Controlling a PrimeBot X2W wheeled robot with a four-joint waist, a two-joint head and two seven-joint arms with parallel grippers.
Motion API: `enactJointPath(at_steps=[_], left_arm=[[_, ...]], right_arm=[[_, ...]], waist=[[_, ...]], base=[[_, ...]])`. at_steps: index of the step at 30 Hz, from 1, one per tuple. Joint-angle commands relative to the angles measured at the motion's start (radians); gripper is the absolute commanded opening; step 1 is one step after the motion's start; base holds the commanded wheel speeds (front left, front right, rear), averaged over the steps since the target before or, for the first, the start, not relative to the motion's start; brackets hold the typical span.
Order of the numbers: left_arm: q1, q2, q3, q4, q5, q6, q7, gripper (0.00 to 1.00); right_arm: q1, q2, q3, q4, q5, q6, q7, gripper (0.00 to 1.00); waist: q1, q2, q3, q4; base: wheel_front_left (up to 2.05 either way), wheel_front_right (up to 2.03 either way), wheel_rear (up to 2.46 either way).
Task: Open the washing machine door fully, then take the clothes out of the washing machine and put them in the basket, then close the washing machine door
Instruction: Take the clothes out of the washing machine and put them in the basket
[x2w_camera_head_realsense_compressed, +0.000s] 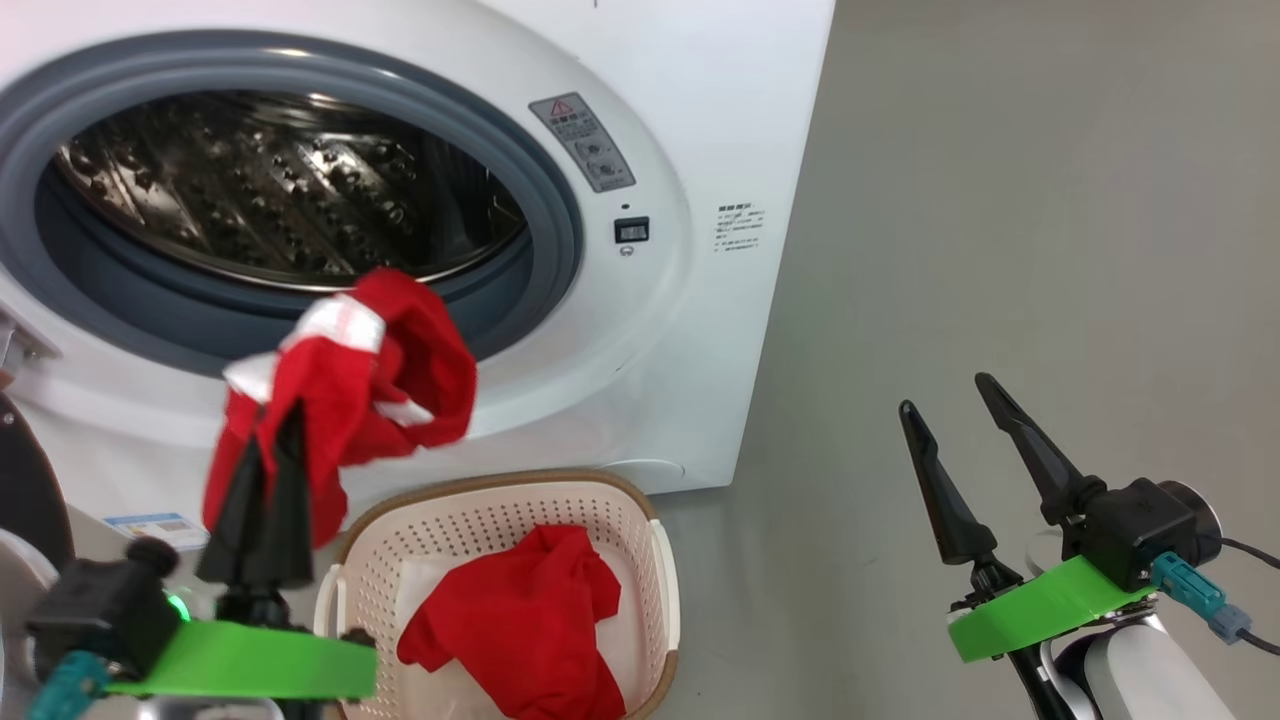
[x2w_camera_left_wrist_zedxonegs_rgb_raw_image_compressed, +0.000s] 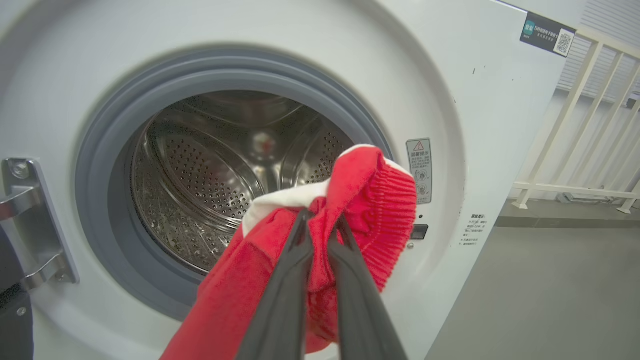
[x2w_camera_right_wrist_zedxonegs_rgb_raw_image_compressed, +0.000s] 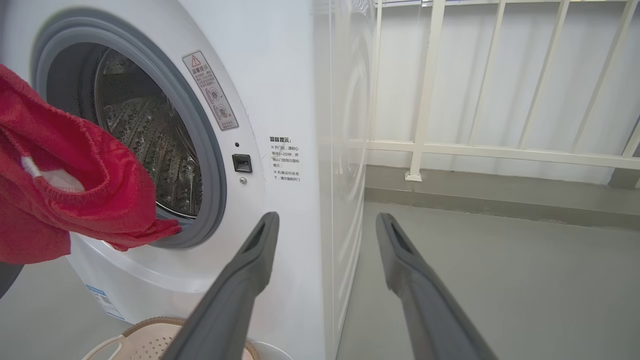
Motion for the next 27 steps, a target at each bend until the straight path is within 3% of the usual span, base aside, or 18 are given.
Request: enactJointPath(at_steps=[1, 9, 17, 22, 27], left_arm=[[0.004, 0.011, 0.021, -0.035, -0.001, 0.009, 0.010, 0.00], [-0.003, -0.030, -0.040, 0.088, -0.036, -0.024, 0.022, 0.00], [-0.117, -0.075, -0.073, 0.393, -0.074, -0.073, -0.015, 0.00], [-0.212, -0.109, -0.073, 0.609, -0.162, -0.139, -0.022, 0.00], [-0.289, -0.113, -0.089, 0.788, -0.161, -0.158, -0.028, 0.00]], right_arm=[[-0.004, -0.004, 0.015, -0.028, 0.010, 0.006, -0.006, 1.00], [-0.024, -0.009, 0.016, -0.032, 0.004, 0.006, -0.006, 1.00], [-0.058, -0.016, 0.017, -0.045, -0.003, 0.006, -0.006, 1.00], [-0.072, -0.022, 0.013, -0.046, -0.005, 0.006, -0.006, 1.00], [-0.086, -0.025, 0.014, -0.047, -0.006, 0.006, -0.006, 1.00]], waist=[[0.0000, 0.0000, 0.012, 0.008], [0.0000, 0.0000, 0.071, 0.029], [0.0000, 0.0000, 0.154, 0.033], [0.0000, 0.0000, 0.191, 0.030], [0.0000, 0.0000, 0.211, 0.020]], base=[[0.00, 0.00, 0.00], [0.00, 0.00, 0.00], [0.00, 0.00, 0.00], [0.00, 0.00, 0.00], [0.00, 0.00, 0.00]])
